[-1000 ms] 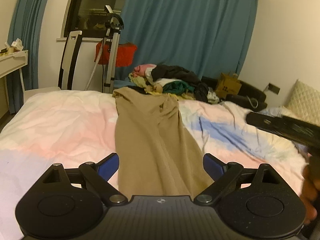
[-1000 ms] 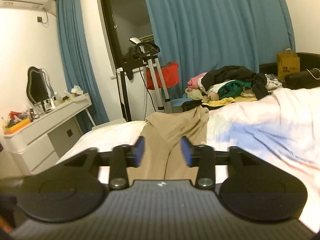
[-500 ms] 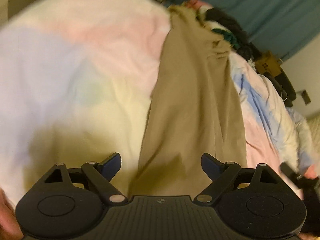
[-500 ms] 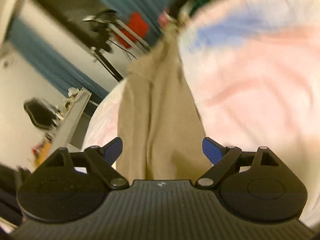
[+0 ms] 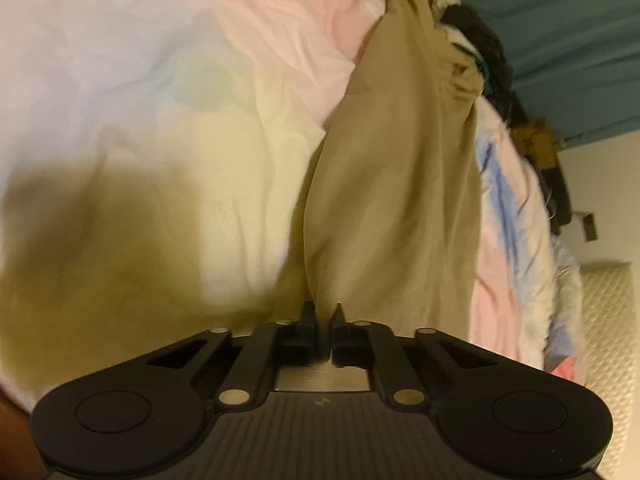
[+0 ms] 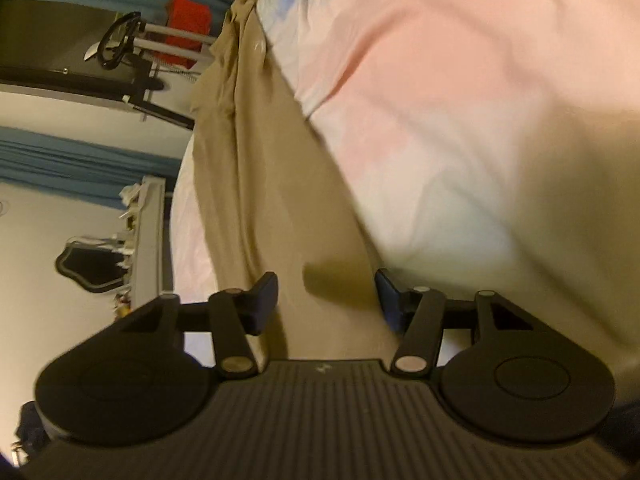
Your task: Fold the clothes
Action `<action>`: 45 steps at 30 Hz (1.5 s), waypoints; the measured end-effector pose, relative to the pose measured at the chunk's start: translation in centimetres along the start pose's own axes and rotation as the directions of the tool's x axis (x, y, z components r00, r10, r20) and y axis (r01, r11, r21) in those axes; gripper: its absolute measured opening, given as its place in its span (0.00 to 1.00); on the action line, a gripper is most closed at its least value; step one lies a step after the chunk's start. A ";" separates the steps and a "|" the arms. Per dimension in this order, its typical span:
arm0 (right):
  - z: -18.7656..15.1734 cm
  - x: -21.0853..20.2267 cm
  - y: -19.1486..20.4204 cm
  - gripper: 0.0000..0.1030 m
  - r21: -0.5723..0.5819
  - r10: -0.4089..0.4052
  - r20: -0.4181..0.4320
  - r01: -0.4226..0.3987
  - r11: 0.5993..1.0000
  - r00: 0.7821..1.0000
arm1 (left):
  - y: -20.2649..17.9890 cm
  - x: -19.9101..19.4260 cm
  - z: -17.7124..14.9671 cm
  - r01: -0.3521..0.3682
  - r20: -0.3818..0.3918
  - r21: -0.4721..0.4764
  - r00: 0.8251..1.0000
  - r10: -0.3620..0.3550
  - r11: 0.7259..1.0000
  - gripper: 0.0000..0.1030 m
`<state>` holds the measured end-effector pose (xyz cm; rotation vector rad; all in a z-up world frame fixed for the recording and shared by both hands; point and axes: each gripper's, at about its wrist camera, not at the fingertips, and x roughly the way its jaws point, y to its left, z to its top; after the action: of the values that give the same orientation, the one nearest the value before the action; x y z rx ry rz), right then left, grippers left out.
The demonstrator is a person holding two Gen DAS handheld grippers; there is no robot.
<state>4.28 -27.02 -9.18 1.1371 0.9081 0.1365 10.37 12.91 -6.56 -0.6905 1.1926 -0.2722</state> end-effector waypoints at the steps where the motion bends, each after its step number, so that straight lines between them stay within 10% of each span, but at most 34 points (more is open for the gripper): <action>1: -0.1 0.1 0.0 0.55 0.003 -0.001 -0.016 0.001 1.000 1.000 | 0.0 -0.3 -0.1 0.005 0.008 0.000 1.000 -0.005 1.000 0.06; 9: -1.4 0.6 1.2 0.54 -0.095 -0.095 -0.091 0.086 0.992 0.991 | 0.3 1.7 0.4 -0.035 -0.073 -0.045 0.997 0.032 0.998 0.40; 12: -1.7 0.8 2.1 0.28 -0.157 -0.171 -0.103 0.154 0.976 0.980 | -0.1 1.7 0.2 -0.033 -0.086 -0.013 0.996 0.032 0.999 0.37; 15: -1.9 0.6 3.3 0.13 -0.210 -0.201 -0.108 0.175 0.962 0.974 | 0.0 1.4 -0.2 -0.012 -0.101 -0.010 0.995 0.010 1.000 0.11; 23: -0.1 -3.6 8.8 0.09 -0.296 -0.108 0.011 0.106 0.949 0.994 | -0.8 -3.0 0.9 0.160 -0.026 -0.067 0.986 -0.162 0.985 0.05; 31: 1.5 -8.7 14.3 0.09 -0.383 0.024 0.123 0.025 0.924 0.992 | -3.8 -10.0 1.8 0.355 0.087 -0.009 0.932 -0.353 0.935 0.05; 45: -5.7 -12.3 8.3 0.09 -0.393 0.042 0.128 0.012 0.919 0.991 | 0.4 -11.3 -6.1 0.329 0.024 -0.065 0.944 -0.328 0.942 0.05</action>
<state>-4.79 -25.53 3.78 0.7674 0.7108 0.2414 0.54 17.18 0.60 -0.9515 1.0748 -0.5070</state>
